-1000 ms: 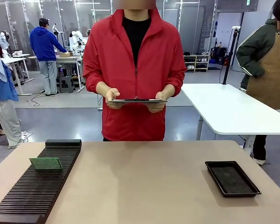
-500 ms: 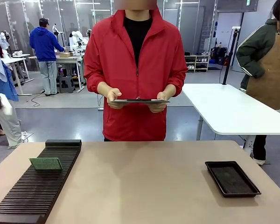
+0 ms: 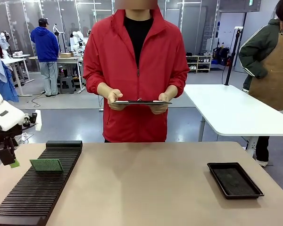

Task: Inspect the PCB.
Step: Pick up the Blank PCB and present it to the human.

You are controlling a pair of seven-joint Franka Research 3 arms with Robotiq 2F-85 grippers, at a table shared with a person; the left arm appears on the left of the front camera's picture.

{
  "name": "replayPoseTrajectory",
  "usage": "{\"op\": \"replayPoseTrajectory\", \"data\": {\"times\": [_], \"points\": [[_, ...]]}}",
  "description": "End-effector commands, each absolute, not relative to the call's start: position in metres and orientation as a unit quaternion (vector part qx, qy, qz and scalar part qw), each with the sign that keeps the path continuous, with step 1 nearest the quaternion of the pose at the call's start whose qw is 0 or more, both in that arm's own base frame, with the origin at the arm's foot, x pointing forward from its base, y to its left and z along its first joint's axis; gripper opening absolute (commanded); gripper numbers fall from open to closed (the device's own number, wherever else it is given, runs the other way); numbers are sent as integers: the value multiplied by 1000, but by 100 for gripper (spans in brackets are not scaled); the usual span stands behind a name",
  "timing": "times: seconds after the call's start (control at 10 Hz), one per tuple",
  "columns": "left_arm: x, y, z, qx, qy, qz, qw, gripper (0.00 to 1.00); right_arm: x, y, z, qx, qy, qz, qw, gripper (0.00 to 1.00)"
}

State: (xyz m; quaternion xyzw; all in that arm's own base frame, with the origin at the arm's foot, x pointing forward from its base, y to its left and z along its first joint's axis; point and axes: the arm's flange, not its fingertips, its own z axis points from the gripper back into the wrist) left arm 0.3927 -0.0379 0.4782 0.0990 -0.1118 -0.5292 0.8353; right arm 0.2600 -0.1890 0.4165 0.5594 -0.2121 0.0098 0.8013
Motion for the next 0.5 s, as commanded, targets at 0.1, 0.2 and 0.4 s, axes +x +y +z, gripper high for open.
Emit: {"op": "replayPoseTrajectory", "data": {"times": [0.1, 0.2, 0.4], "points": [[387, -42, 477, 115, -106, -530, 834, 100, 260, -190, 417, 564, -220, 16, 796, 100], [387, -42, 477, 115, -106, -530, 834, 100, 260, -190, 417, 564, -220, 16, 796, 100], [412, -34, 468, 89, -101, -554, 822, 100, 260, -190, 417, 564, -220, 16, 796, 100]]}}
